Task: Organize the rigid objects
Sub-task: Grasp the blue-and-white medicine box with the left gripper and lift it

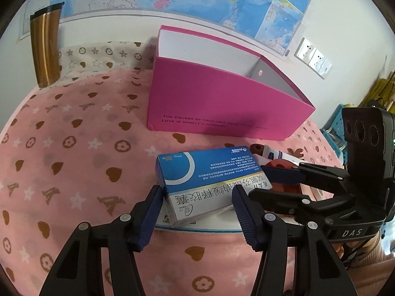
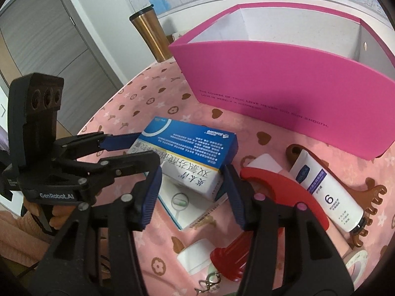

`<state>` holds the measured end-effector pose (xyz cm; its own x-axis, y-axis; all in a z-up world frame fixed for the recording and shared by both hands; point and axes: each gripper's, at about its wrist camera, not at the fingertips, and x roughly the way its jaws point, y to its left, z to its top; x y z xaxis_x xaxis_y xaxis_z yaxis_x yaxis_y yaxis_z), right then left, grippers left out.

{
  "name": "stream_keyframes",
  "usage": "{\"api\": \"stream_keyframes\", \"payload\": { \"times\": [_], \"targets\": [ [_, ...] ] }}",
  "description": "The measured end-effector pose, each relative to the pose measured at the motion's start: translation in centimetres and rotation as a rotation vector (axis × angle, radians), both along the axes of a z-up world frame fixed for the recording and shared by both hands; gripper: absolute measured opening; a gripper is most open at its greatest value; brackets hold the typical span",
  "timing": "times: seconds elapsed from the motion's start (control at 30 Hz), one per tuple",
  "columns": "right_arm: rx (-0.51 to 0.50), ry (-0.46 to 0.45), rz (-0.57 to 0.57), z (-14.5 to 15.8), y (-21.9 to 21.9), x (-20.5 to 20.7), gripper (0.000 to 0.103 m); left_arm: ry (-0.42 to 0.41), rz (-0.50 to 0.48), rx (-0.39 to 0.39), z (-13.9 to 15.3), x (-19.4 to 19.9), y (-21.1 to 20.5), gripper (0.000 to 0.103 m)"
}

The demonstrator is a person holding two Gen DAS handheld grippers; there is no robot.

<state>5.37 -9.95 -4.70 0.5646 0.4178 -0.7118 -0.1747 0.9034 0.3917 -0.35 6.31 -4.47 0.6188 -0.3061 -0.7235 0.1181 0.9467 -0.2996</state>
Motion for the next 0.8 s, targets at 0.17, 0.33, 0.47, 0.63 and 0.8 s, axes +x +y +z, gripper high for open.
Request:
{"api": "stream_keyframes", "payload": {
  "times": [0.17,0.33,0.47,0.63,0.8],
  "targets": [
    [-0.004,-0.022,0.003,0.6,0.1,-0.4,0.055,-0.022,-0.001,0.001,0.7,-0.1,0.2,0.058],
    [-0.012,-0.055,0.001,1.7,0.0,-0.7,0.055,-0.055,-0.007,0.002,2.1,-0.1,0.0,0.058],
    [-0.024,-0.091,-0.013,2.9,-0.7,-0.9,0.055,-0.095,-0.017,0.009,3.7,0.4,-0.4,0.058],
    [-0.044,-0.14,-0.032,4.9,-1.7,-0.6,0.055,-0.157,-0.032,0.025,6.2,1.9,-1.0,0.058],
    [-0.069,-0.198,-0.055,7.0,-2.9,0.3,0.055,-0.203,-0.037,0.063,8.4,4.0,-1.5,0.058]
  ]
}}
